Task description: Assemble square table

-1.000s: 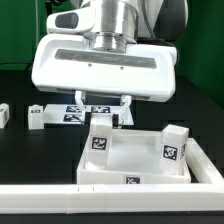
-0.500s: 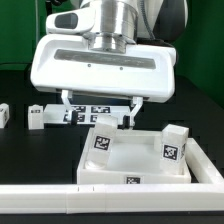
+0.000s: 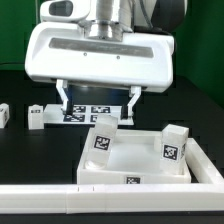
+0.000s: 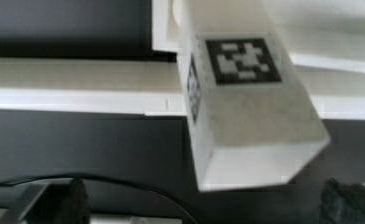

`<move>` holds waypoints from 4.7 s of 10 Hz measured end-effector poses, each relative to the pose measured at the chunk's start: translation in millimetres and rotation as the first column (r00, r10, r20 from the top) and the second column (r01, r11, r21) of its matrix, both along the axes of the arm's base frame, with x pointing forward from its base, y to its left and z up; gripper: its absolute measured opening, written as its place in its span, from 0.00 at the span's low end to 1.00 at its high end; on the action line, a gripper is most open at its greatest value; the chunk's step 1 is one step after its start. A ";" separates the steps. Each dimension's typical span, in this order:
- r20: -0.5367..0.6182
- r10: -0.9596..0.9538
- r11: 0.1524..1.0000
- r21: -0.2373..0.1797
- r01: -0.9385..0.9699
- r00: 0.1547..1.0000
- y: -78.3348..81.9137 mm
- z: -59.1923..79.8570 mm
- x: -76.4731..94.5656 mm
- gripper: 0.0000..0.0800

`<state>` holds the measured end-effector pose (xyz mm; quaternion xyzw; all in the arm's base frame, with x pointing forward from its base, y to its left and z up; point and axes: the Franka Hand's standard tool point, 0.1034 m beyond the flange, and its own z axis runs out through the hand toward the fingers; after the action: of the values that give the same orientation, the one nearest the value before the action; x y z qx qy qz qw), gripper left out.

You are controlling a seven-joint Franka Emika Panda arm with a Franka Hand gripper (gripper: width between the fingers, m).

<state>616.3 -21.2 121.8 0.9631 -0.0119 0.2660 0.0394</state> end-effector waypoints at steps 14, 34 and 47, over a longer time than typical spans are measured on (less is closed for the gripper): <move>-0.559 0.025 0.992 0.113 0.047 0.829 3.6 -36.8 -8.7 0.81; -0.534 -0.722 0.449 0.122 0.885 0.440 6.6 -39.0 -1.2 0.36; -0.482 0.084 0.993 0.112 -0.033 0.872 1.7 -33.5 2.6 0.81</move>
Offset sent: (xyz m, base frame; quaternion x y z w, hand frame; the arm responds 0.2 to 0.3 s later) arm 0.0000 0.0000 0.0000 0.0000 0.0000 0.0000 1.0000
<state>618.9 -19.5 88.3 0.9997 0.0142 0.0160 -0.0153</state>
